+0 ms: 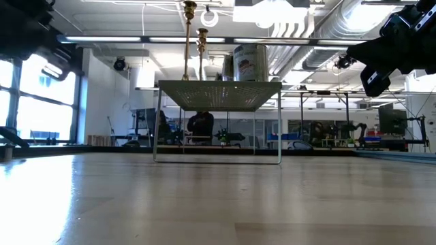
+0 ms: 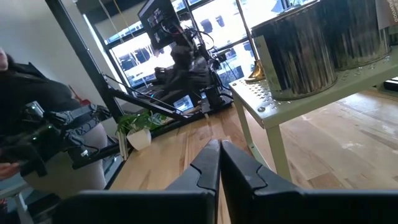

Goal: Pick & Place candle stick holders
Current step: Return to Home Position

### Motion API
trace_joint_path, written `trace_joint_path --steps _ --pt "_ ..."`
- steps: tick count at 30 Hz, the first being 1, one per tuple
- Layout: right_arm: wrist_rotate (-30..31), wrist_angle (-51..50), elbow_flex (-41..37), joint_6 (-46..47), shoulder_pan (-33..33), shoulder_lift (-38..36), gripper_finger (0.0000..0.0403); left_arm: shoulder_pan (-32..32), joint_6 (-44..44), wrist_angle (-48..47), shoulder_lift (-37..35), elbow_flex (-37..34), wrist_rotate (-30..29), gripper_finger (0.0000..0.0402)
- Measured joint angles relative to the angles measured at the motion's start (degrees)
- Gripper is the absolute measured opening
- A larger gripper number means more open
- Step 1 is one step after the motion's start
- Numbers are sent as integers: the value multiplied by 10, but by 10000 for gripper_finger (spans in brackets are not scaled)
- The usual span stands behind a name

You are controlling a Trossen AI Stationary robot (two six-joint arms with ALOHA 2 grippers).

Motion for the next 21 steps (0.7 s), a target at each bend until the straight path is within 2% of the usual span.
trace_joint_path --steps 7,10,15,21 --pt "0 0 0 0 0 0 7 0 -23 0 0 0 -327 5" --pt "0 0 0 0 0 0 8 0 -22 0 0 0 -426 5" --pt "0 0 0 0 0 0 9 0 -22 -4 0 0 -500 5" --pt "0 0 0 0 0 0 5 0 -22 -4 0 0 -516 5"
